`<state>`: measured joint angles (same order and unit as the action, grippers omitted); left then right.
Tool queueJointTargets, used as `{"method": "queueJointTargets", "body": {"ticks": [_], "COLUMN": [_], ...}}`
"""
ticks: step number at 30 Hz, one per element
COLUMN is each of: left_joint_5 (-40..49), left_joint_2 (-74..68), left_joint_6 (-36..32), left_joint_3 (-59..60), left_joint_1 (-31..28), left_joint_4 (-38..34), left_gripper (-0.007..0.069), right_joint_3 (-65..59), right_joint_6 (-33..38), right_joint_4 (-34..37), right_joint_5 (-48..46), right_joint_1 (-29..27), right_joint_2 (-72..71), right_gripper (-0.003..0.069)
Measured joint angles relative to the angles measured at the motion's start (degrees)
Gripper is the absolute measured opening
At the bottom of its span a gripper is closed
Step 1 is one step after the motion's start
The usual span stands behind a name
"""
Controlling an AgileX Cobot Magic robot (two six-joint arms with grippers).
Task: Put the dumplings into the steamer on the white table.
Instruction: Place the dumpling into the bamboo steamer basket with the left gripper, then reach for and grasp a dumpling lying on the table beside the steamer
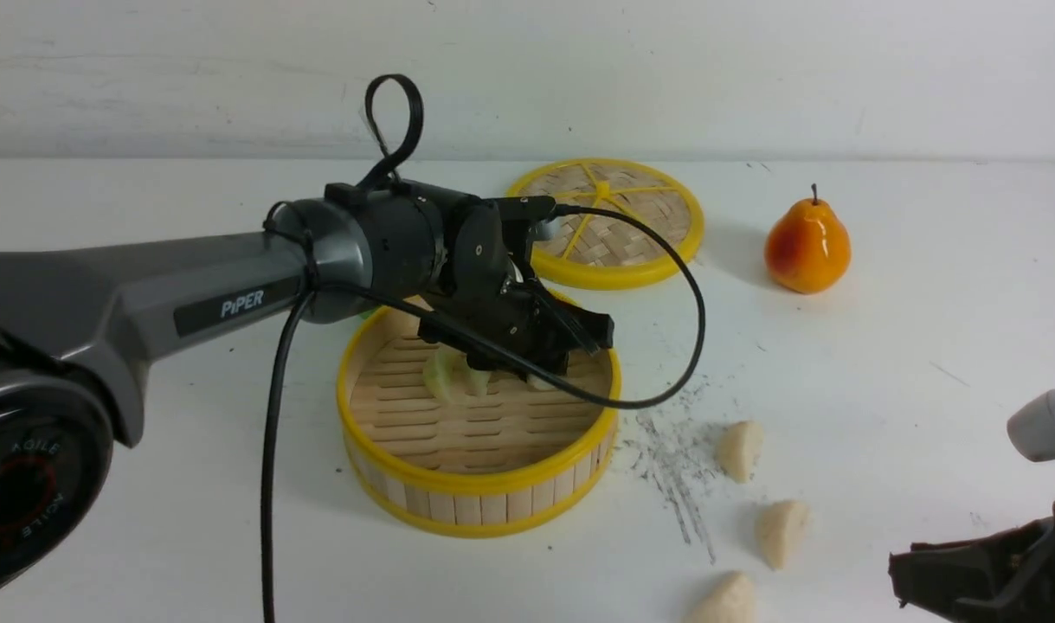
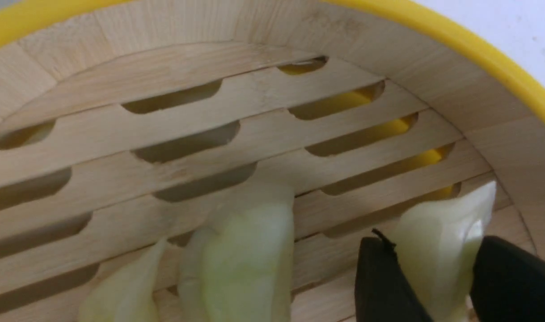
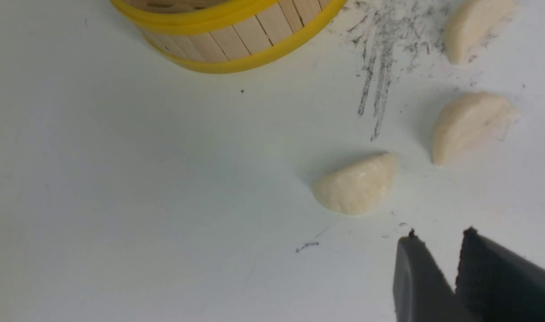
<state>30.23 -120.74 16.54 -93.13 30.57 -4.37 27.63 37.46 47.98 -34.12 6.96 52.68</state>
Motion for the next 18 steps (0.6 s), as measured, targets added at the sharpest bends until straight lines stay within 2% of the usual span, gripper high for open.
{"method": "queueJointTargets", "body": {"ticks": [4, 11, 15, 18], "left_joint_5": [-0.51, -0.63, -0.95, -2.17], "left_joint_2": [0.11, 3.24, 5.34, 5.74], "left_joint_6": [0.07, 0.13, 0.13, 0.13], "left_joint_3": [0.00, 0.00, 0.00, -0.04], "left_joint_1": [0.00, 0.00, 0.00, 0.00], "left_joint_4": [2.18, 4.93, 5.14, 4.37], "left_gripper": [0.0359, 0.0371, 0.0355, 0.0286], "right_joint_3": [0.00, 0.00, 0.00, 0.00], "right_joint_6": [0.00, 0.00, 0.00, 0.00], "right_joint_4": [0.00, 0.20, 0.20, 0.20], "right_joint_5": [0.00, 0.00, 0.00, 0.00], "right_joint_1": [0.00, 0.00, 0.00, 0.00], "right_joint_2": [0.00, 0.00, 0.00, 0.00], "right_gripper": [0.0149, 0.0149, 0.0153, 0.0158]}}
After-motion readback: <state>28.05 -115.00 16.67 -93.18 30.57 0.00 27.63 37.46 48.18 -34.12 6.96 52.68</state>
